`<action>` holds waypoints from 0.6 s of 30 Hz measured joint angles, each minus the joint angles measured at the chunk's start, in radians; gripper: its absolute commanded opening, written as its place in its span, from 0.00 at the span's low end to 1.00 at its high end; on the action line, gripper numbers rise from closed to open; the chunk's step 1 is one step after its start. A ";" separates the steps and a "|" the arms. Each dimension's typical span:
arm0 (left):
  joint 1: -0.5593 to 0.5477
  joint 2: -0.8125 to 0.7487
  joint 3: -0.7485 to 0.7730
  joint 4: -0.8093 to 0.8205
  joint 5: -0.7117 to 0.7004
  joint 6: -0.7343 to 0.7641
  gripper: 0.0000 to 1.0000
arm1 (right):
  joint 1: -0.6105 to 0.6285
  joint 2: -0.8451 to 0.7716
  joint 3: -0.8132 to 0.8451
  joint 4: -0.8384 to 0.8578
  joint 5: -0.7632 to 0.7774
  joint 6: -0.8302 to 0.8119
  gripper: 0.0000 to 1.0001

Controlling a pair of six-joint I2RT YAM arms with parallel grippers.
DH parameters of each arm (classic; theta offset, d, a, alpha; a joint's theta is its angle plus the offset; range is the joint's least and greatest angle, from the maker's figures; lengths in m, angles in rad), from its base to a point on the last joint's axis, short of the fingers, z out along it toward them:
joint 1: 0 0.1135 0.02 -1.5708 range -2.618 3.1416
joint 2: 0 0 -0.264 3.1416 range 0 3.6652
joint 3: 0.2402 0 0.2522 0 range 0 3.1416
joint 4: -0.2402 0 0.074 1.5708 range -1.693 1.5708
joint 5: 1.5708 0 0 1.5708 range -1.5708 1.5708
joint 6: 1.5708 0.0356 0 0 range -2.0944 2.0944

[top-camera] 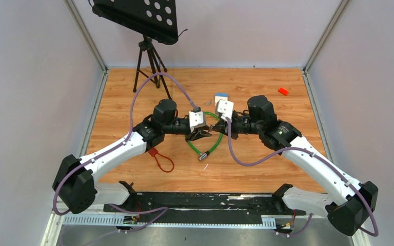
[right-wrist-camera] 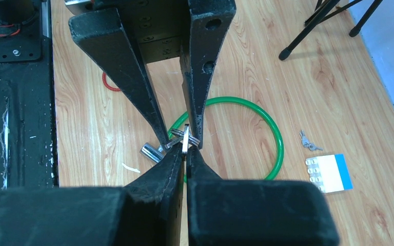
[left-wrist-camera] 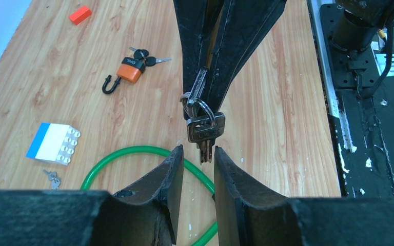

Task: Unlock with the key
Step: Pick up the key from the center of the board.

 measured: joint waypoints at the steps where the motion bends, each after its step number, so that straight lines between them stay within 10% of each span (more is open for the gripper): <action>1: 0.000 0.000 0.000 0.000 0.002 -0.002 0.34 | 0.000 0.000 -0.001 0.000 0.000 0.000 0.00; 18: 0.000 0.000 0.014 -0.008 0.019 -0.042 0.02 | -0.012 -0.006 -0.024 0.020 0.008 -0.004 0.00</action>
